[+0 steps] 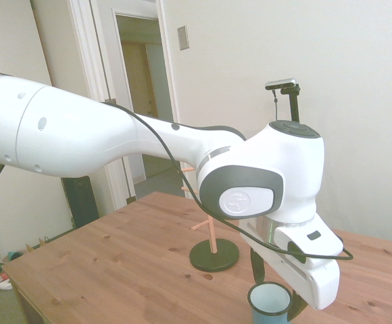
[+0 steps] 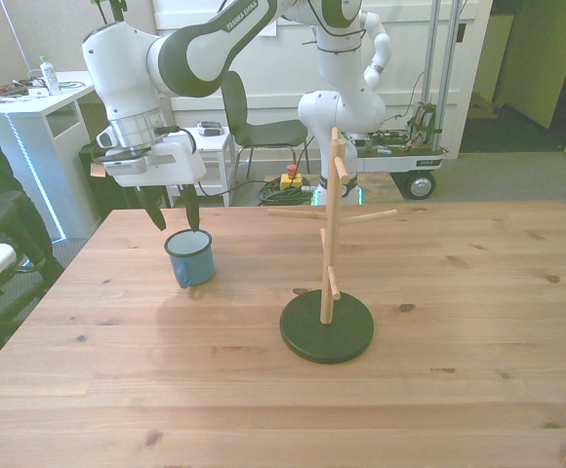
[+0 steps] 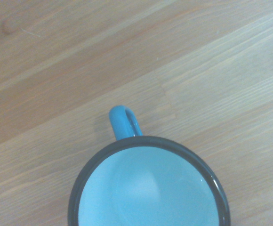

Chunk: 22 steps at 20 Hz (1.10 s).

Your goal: Hang the mug

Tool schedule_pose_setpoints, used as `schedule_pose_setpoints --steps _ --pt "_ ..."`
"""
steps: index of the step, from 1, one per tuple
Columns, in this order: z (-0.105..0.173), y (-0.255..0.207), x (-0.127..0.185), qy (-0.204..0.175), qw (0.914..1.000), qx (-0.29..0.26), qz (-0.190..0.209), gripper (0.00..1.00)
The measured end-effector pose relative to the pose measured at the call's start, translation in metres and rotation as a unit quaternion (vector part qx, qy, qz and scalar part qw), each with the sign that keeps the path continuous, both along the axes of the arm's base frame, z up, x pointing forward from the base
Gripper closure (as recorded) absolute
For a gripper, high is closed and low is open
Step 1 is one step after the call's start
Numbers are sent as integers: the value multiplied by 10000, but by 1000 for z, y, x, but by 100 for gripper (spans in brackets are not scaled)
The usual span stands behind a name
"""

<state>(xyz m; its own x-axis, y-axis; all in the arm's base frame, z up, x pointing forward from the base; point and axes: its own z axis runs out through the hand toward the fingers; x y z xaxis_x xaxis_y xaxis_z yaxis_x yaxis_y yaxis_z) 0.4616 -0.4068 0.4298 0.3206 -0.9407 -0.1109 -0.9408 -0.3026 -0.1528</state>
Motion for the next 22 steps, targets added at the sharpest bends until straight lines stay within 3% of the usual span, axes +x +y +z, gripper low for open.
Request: schedule_pose_setpoints --steps 14,15,22 --pt "-43 1 24 258 9996 35 112 0" --pt "-45 1 25 275 9996 33 112 100" --pt "-50 0 29 248 9996 -36 112 100"
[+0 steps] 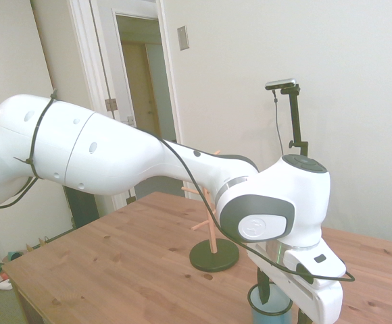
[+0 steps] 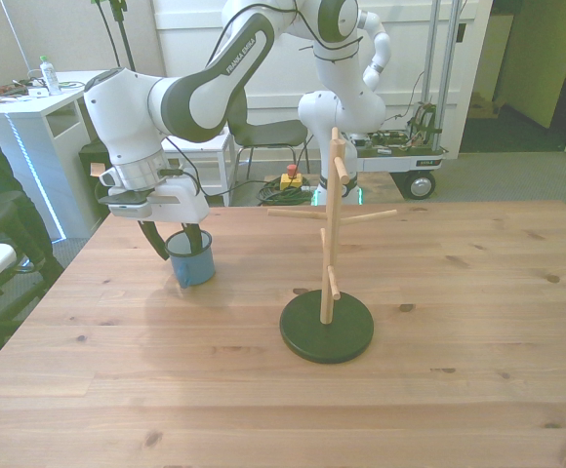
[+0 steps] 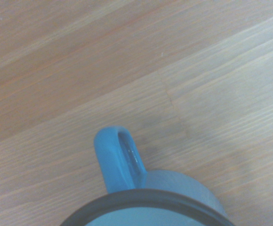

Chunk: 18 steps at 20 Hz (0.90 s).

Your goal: Hang the mug

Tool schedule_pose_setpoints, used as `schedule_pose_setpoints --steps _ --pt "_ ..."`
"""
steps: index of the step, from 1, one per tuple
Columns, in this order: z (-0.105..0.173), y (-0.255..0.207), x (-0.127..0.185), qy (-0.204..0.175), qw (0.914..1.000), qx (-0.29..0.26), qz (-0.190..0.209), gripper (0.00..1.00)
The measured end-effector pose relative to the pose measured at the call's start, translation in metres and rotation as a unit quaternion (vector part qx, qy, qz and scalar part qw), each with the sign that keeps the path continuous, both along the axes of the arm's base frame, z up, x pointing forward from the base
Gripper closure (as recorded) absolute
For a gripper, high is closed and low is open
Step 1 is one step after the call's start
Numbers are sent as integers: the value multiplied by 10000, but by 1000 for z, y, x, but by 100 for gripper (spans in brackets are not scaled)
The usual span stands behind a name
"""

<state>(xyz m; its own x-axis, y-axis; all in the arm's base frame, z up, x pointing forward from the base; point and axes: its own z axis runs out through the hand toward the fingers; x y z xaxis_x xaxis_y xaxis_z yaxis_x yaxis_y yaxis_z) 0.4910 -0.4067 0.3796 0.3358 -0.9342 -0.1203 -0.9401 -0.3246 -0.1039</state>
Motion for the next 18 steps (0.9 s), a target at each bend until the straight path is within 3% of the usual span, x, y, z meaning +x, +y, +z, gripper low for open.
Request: schedule_pose_setpoints --steps 18 --pt "8 10 9 -119 9998 -129 110 100"
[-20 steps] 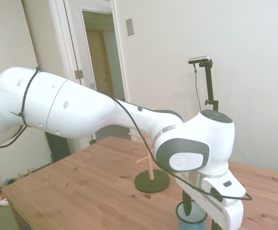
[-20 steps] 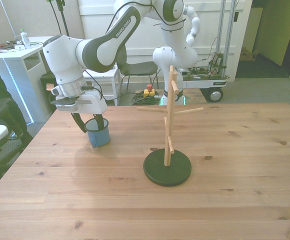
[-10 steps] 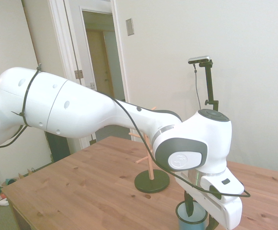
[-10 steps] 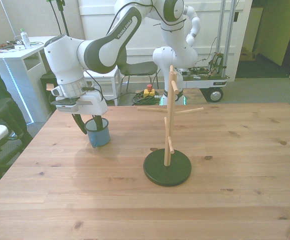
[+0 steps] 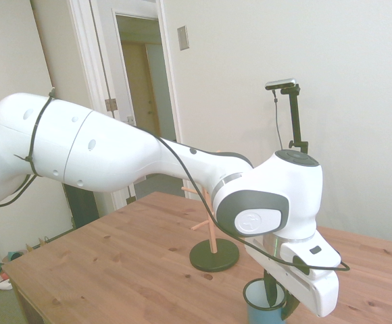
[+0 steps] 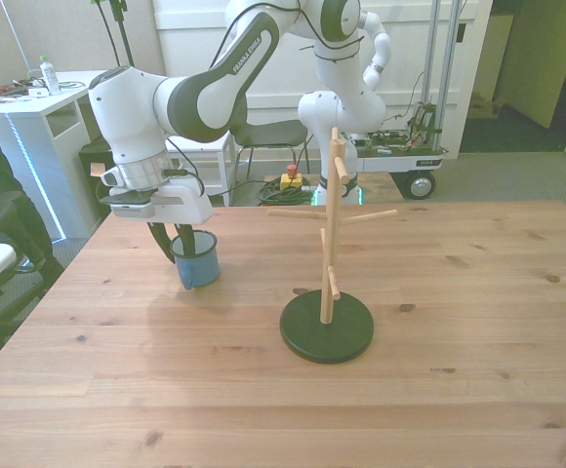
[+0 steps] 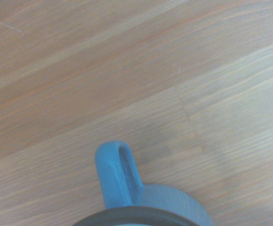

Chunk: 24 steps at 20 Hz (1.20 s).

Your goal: Hang the mug

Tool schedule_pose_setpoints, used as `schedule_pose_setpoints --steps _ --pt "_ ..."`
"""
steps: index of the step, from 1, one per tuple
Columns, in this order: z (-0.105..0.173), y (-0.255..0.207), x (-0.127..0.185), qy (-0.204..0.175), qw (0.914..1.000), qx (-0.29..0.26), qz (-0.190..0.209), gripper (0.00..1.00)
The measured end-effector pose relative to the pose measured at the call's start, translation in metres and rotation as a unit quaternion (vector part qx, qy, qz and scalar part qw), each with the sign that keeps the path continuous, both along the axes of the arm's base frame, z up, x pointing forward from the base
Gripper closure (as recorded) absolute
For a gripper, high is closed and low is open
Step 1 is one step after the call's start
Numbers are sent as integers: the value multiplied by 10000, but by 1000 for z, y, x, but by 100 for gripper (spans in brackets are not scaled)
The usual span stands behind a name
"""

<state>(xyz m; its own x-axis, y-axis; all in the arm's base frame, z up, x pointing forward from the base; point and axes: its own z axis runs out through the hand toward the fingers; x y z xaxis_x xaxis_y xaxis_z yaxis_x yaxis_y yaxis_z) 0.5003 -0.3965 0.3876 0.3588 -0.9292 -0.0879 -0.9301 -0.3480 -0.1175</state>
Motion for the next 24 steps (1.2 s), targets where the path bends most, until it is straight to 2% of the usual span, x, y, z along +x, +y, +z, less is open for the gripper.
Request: schedule_pose_setpoints --steps 5,15,18,24 --pt "7 9 5 -38 10000 -26 77 100" --pt "3 15 7 -27 9999 -58 118 100" --pt "21 21 10 -84 9995 -246 196 100" --pt "87 41 11 -367 9962 -647 456 100"
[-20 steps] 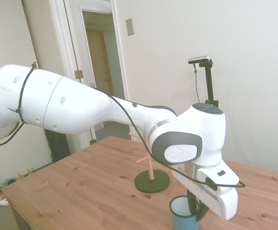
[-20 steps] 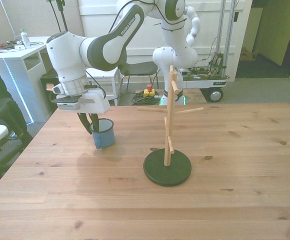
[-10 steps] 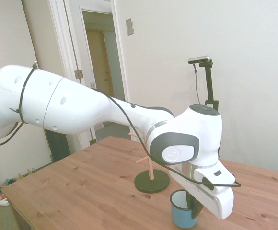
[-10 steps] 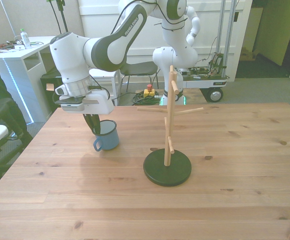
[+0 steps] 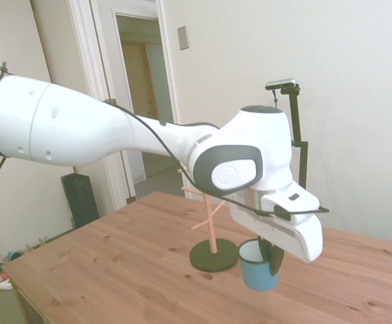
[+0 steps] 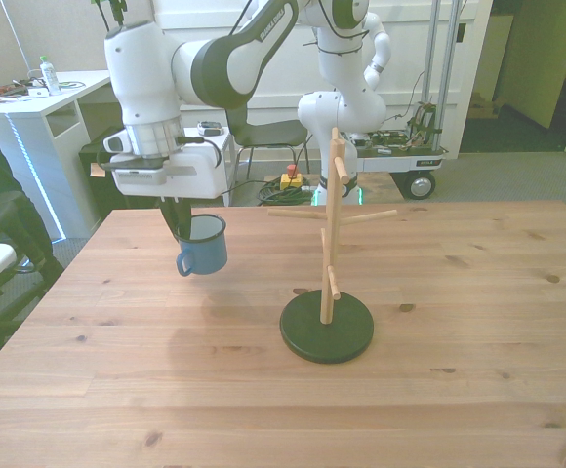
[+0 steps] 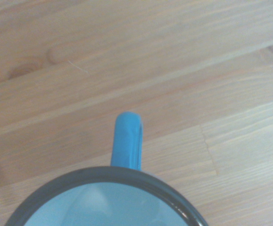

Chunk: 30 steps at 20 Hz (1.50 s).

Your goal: Hang the mug

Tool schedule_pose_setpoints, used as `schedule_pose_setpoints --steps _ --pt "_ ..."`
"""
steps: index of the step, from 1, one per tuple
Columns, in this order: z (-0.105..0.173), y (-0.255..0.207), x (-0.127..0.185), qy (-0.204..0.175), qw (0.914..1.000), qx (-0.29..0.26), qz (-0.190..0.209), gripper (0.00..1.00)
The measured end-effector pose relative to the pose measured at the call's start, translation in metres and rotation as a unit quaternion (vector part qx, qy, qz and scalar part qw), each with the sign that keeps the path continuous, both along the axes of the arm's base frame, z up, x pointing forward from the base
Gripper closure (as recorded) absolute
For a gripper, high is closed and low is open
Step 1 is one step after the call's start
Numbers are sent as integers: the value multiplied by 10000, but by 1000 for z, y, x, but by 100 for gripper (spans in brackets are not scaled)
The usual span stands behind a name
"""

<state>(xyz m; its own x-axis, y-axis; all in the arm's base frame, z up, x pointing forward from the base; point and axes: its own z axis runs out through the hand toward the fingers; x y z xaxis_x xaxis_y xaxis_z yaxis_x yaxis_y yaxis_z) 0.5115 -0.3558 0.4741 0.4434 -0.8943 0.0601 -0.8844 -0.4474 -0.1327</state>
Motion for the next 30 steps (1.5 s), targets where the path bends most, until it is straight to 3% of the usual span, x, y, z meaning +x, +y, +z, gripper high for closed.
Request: schedule_pose_setpoints --steps 5,12,30 --pt "50 34 16 -203 9993 -216 211 100" --pt "91 80 35 -367 9978 -371 408 100" --pt "120 163 56 -462 9955 -489 667 100"
